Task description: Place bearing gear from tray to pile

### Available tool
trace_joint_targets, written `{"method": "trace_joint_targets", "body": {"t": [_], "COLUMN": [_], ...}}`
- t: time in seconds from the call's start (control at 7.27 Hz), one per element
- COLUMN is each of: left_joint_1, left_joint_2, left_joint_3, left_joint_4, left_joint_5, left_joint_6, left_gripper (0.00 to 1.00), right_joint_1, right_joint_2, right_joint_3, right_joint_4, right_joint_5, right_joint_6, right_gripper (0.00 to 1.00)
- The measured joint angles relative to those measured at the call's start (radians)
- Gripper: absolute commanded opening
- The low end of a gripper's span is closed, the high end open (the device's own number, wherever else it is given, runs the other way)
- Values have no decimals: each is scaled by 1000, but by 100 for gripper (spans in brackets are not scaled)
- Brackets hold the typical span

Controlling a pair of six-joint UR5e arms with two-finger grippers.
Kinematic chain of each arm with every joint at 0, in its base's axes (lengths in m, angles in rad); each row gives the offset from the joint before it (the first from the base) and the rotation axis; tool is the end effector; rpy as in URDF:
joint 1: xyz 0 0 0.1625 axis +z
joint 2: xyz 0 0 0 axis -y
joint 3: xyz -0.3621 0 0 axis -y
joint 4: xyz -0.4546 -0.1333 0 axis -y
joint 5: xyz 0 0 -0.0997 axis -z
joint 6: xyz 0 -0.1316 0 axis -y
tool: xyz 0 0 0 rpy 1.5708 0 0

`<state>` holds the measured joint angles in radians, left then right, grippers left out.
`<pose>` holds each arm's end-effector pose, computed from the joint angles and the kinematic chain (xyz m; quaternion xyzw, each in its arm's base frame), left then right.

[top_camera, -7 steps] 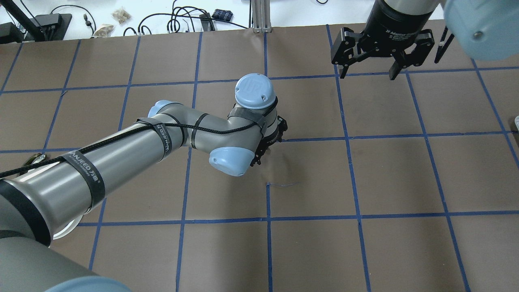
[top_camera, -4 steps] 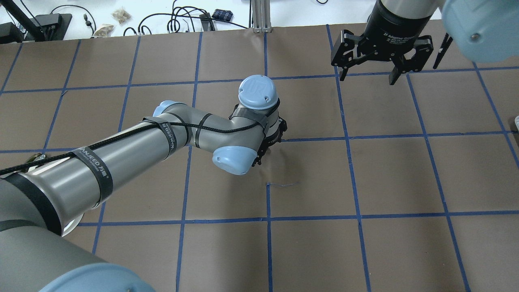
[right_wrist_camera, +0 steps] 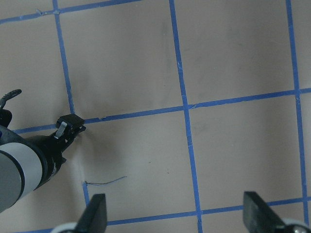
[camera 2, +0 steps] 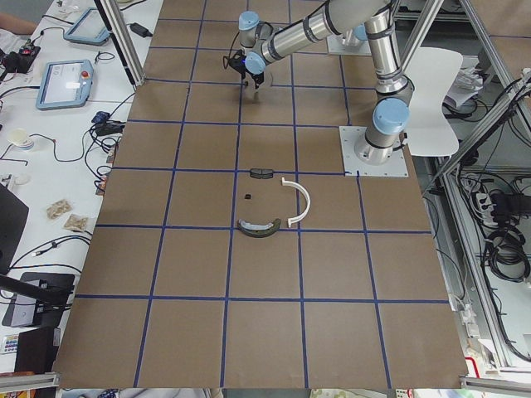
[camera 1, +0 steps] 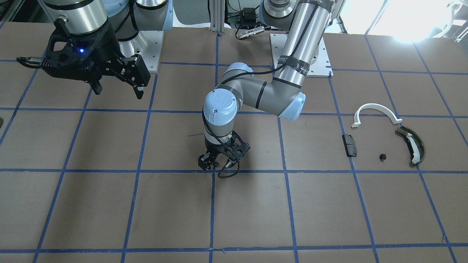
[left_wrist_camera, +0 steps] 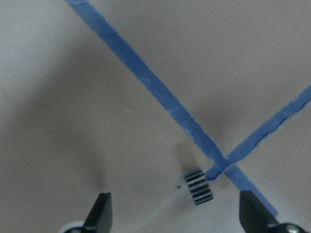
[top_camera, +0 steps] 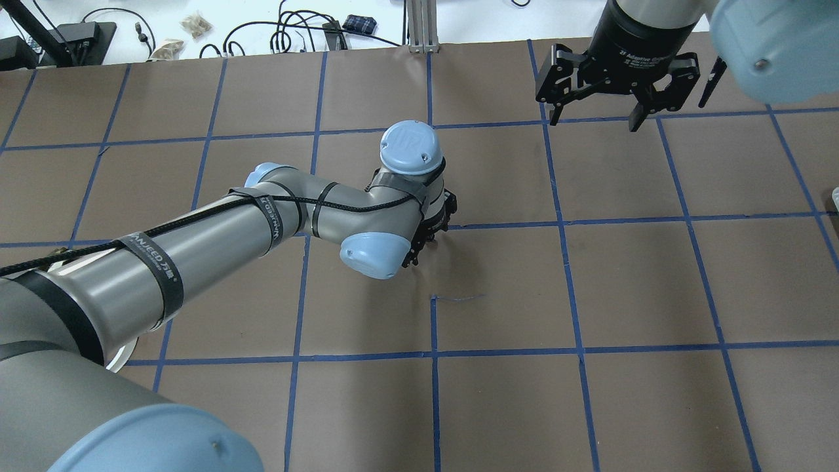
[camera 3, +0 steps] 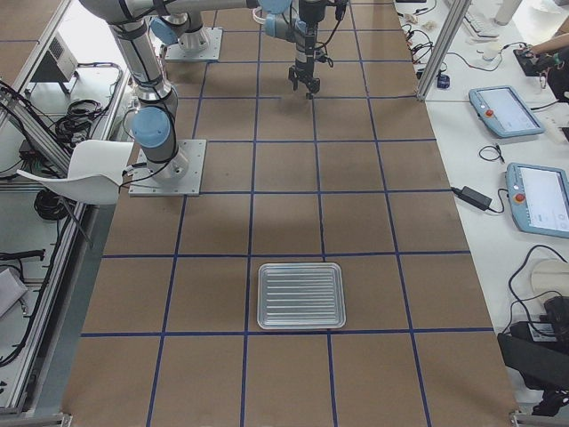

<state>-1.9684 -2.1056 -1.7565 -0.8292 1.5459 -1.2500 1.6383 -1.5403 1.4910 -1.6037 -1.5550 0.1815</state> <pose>-0.3693 -0.5267 0.0447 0.4132 -0.9105 -0.0020 0.0162 0.1739 -0.5648 0.4239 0.0566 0.9975 -0.0398 0.0129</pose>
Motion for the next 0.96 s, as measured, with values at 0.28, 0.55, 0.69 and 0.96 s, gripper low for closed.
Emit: {"method": "trace_joint_targets", "body": {"t": [0.28, 0.55, 0.69, 0.96], "left_joint_1": [2, 3, 3, 9], "left_joint_2": [-7, -16, -18, -19], "left_joint_3": [-11, -9, -5, -2], "left_joint_4": [43, 67, 70, 70], "left_joint_5": [-1, -7, -7, -4], "left_joint_6": [-2, 3, 10, 27], "left_gripper": [37, 15, 15, 14], "right_joint_1": [0, 0, 0, 0], "right_joint_2": [8, 10, 11, 11], "right_joint_3": [0, 0, 0, 0], "right_joint_4": [-28, -31, -31, -29], "right_joint_5": [-4, -6, -6, -6], "right_joint_6": [-87, -109, -109, -107], "right_gripper": [100, 100, 100, 100]}}
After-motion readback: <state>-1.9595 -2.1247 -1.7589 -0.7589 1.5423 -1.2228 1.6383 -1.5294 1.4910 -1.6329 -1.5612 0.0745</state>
